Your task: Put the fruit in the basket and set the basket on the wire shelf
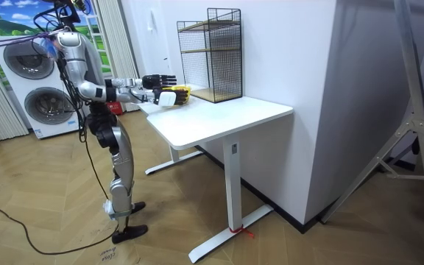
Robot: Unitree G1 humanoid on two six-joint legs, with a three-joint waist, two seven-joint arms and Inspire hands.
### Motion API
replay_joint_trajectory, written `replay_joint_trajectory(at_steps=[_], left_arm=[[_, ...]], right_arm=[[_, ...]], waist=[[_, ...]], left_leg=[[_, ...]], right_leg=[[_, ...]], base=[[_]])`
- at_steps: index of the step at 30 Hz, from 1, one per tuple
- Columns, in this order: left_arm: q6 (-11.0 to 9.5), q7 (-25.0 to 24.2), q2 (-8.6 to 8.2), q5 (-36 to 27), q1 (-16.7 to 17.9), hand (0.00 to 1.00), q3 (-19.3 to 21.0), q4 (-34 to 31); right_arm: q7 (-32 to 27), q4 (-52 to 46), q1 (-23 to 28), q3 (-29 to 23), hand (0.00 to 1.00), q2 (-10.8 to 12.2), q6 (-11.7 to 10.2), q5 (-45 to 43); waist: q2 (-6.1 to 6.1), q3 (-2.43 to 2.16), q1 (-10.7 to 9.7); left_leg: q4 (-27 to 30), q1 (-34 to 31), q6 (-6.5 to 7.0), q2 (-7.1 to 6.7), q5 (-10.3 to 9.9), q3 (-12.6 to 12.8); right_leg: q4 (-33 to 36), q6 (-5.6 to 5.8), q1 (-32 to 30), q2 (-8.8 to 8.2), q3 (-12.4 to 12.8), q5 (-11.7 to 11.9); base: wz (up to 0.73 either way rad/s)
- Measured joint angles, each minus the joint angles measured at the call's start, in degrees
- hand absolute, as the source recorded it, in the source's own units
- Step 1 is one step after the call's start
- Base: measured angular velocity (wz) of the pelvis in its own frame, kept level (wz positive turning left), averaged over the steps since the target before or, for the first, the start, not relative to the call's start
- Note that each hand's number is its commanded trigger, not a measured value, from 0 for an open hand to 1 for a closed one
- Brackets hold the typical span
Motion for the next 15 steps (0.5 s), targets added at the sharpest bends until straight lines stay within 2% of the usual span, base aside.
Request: replay_joint_trajectory(at_steps=[9, 15], left_arm=[[0.0, -0.8, 0.45, 0.0, 0.0, 0.0, -0.2, 0.2], [-0.1, -1.2, 0.61, -1.0, 0.2, 0.0, -0.4, 2.2]], right_arm=[[0.0, 0.3, 0.0, 0.1, 0.0, 0.0, 0.0, 0.0], [0.0, 1.5, -0.1, 0.1, 0.0, 0.0, -0.4, 0.0]], waist=[[0.1, -0.09, 0.0], [0.57, -0.41, 0.0]], left_leg=[[0.1, 0.2, 0.0, 0.02, 0.0, 0.0], [0.1, 0.3, 0.0, 0.09, 0.0, 0.5]], right_leg=[[0.0, 0.0, 0.1, 0.03, 0.2, 0.0], [0.0, -0.02, 0.1, 0.07, 0.3, 0.0]], base=[[0.0], [-0.02]])
